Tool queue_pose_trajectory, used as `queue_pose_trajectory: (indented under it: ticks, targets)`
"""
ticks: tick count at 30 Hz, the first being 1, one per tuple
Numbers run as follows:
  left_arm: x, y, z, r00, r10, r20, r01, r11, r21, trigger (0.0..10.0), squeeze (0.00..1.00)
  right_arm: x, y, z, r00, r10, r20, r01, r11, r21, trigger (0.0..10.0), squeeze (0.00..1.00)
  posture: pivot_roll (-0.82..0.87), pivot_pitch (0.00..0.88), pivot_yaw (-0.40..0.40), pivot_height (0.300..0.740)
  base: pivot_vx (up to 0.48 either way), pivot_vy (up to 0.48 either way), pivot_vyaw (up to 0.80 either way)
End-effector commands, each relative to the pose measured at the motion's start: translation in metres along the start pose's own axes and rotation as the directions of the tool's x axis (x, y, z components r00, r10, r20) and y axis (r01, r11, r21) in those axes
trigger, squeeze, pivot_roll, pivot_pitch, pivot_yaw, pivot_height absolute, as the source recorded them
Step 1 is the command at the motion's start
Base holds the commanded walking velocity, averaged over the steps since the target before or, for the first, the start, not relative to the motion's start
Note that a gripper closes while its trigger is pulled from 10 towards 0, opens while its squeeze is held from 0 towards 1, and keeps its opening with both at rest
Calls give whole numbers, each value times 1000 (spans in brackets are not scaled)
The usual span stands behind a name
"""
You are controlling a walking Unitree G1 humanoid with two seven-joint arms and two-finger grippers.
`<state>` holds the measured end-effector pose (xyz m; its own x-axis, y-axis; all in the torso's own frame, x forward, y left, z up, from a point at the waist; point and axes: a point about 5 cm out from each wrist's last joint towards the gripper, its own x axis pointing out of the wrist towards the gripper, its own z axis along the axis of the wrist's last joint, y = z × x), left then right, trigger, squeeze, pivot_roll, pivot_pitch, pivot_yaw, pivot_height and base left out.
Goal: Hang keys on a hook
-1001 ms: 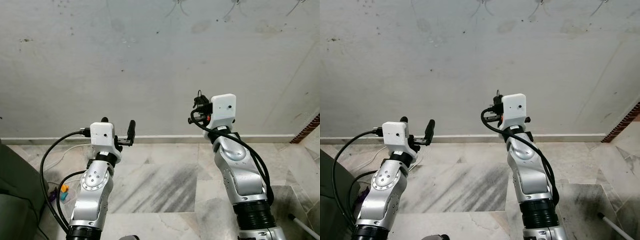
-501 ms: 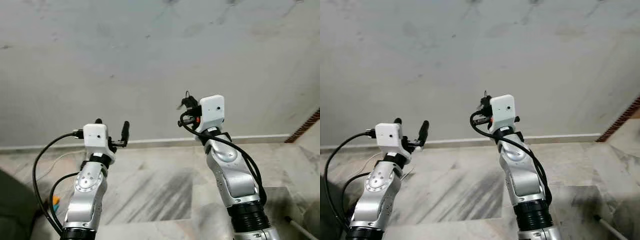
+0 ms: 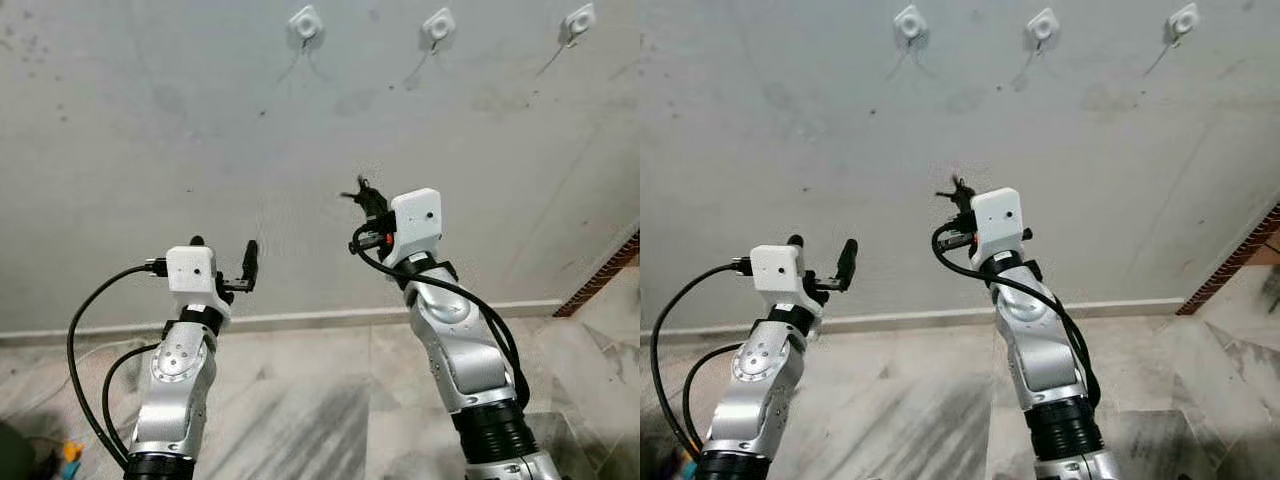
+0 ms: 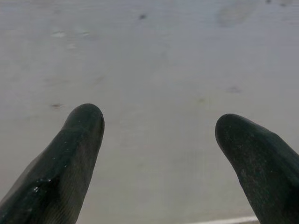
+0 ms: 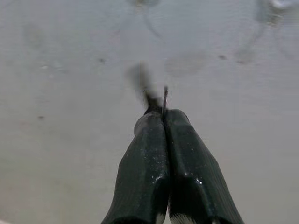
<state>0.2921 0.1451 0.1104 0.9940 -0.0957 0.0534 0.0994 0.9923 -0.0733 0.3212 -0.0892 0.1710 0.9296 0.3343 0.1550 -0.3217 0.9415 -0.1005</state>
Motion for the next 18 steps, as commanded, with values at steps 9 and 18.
queue_pose_trajectory:
  ticks: [9, 18]
  targets:
    - [0, 0, 1, 1000, -7, 4, 7, 1000, 14, 10000, 0, 1, 0, 2, 1000, 6, 16, -6, 1000, 0, 10000, 0, 15, 94, 13, 740, 402, 0, 0]
    - [0, 0, 0, 1000, -8, 0, 8, 1000, 18, 10000, 0, 1, 0, 1, 1000, 2, 15, -2, 1000, 1, 10000, 0, 16, 95, 18, 740, 399, 0, 0]
